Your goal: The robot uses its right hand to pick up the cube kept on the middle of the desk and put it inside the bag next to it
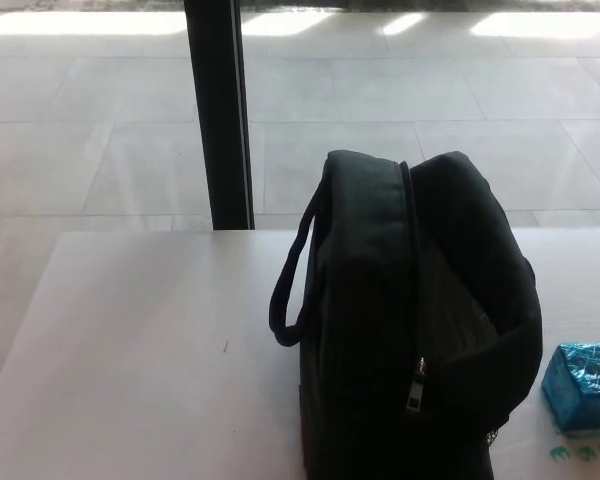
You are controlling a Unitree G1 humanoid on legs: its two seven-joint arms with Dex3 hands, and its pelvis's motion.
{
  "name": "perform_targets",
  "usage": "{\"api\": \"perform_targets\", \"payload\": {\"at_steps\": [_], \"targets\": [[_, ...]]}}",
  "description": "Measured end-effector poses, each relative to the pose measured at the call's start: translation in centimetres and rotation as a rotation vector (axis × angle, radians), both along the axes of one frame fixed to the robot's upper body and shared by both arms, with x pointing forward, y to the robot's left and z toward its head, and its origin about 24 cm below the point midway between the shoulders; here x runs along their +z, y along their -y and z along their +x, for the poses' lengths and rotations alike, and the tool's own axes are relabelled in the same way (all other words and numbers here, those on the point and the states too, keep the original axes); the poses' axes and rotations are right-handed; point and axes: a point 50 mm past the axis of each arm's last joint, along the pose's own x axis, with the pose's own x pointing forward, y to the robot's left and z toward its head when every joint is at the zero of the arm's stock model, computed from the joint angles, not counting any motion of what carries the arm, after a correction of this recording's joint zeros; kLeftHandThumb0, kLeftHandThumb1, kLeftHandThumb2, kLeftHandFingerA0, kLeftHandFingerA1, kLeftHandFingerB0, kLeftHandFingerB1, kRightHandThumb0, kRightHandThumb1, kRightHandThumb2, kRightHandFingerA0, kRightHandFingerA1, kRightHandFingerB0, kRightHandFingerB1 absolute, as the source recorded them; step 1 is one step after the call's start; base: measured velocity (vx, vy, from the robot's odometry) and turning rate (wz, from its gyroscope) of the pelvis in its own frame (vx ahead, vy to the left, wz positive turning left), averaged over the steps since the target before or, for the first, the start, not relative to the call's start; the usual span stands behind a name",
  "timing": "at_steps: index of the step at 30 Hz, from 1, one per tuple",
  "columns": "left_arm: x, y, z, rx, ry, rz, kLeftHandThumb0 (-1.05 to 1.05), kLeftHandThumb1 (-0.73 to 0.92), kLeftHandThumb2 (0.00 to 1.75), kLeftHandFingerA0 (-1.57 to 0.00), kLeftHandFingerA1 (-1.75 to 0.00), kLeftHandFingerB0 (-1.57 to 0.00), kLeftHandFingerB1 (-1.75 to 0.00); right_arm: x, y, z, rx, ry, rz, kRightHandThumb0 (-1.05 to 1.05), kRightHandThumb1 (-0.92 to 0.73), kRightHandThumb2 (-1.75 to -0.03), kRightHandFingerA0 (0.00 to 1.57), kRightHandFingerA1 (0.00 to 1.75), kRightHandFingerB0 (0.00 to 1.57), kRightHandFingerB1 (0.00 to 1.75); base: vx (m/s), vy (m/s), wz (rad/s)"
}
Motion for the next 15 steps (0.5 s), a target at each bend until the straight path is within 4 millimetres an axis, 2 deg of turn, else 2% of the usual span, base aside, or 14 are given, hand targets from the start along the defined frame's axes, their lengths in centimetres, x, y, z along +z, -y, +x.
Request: {"api": "perform_targets", "payload": {"at_steps": [1,2,3,4,5,6,7,8,9,11,12,13,15], "targets": [[0.3,-0.1,0.1,0.000,0.009,-0.017,-0.70,0.46,0.85,-0.23,-0.55,-0.32,-0.53,0.3,0.1,0.1,-0.003,0.018,0.010,-0.72,-0.75,-0.61,0.00,0.38,0.12,0.42,0.00,0.000,0.00],[0.4,-0.2,0.1,0.000,0.013,-0.028,-0.70,0.46,0.85,-0.22,-0.54,-0.32,-0.54,0.4,0.2,0.1,-0.006,0.027,0.014,-0.73,-0.74,-0.62,0.00,0.31,0.11,0.43,0.00,0.000,0.00],[0.6,-0.3,0.2,0.000,0.018,-0.045,-0.62,0.60,0.56,-0.28,-0.49,-0.32,-0.40,0.7,0.4,0.1,-0.008,0.041,0.023,-0.77,-0.57,-0.96,0.00,0.21,0.08,0.45,0.00,0.000,0.00],[0.7,-0.3,0.2,0.000,0.021,-0.061,-0.62,0.60,0.56,-0.28,-0.49,-0.32,-0.40,0.9,0.5,0.1,-0.012,0.051,0.031,-0.77,-0.57,-0.96,0.00,0.21,0.08,0.45,0.00,0.000,0.00],[0.8,-0.4,0.2,0.000,0.023,-0.080,-0.61,0.61,0.58,-0.27,-0.49,-0.31,-0.40,1.1,0.8,0.0,-0.022,0.066,0.039,-0.73,-0.73,-0.62,0.00,0.35,0.08,0.42,0.00,0.000,0.00],[0.9,-0.4,0.2,-0.002,0.024,-0.093,-0.64,0.61,0.58,-0.26,-0.48,-0.29,-0.39,1.5,1.0,0.0,-0.040,0.088,0.045,-0.72,-0.70,-0.62,0.03,0.35,0.08,0.41,0.00,0.000,0.00],[0.9,-0.3,0.3,-0.006,0.024,-0.101,-0.64,0.61,0.57,-0.27,-0.48,-0.29,-0.38,1.9,1.3,0.0,-0.060,0.114,0.049,-0.75,-0.55,-0.95,0.02,0.39,0.05,0.39,0.00,0.000,0.00],[1.0,-0.2,0.3,-0.011,0.024,-0.108,-0.65,0.60,0.57,-0.27,-0.48,-0.30,-0.38,2.3,1.6,0.0,-0.083,0.143,0.054,-0.83,-0.58,-0.95,0.00,0.43,0.07,0.40,0.00,0.000,0.00],[1.0,-0.2,0.4,-0.015,0.026,-0.114,-0.65,0.61,0.57,-0.27,-0.48,-0.30,-0.39,2.8,1.9,0.1,-0.107,0.171,0.059,-0.78,-0.59,-0.97,0.00,0.37,0.08,0.39,0.00,0.000,0.00],[1.1,-0.1,0.4,-0.022,0.027,-0.125,-0.65,0.61,0.57,-0.28,-0.49,-0.32,-0.39,3.8,2.6,0.2,-0.158,0.231,0.066,-0.74,-0.57,-0.95,0.01,0.38,0.06,0.42,0.00,0.000,0.00],[1.1,0.0,0.4,-0.024,0.026,-0.131,-0.64,0.61,0.57,-0.28,-0.49,-0.32,-0.39,4.4,3.0,0.3,-0.183,0.265,0.068,-0.78,-0.78,-0.63,0.00,0.31,0.04,0.44,0.00,0.000,0.00],[1.1,0.0,0.4,-0.026,0.025,-0.136,-0.63,0.61,0.58,-0.30,-0.51,-0.35,-0.41,5.1,3.3,0.4,-0.204,0.298,0.066,-0.92,-0.65,-0.99,0.00,0.11,0.06,0.32,0.00,0.000,0.00],[1.1,0.0,0.4,-0.027,0.025,-0.146,-0.63,0.61,0.58,-0.30,-0.51,-0.34,-0.40,6.5,3.9,0.8,-0.233,0.358,0.057,-0.89,-0.63,-0.99,0.00,0.13,0.04,0.34,0.00,0.000,0.00]]}}
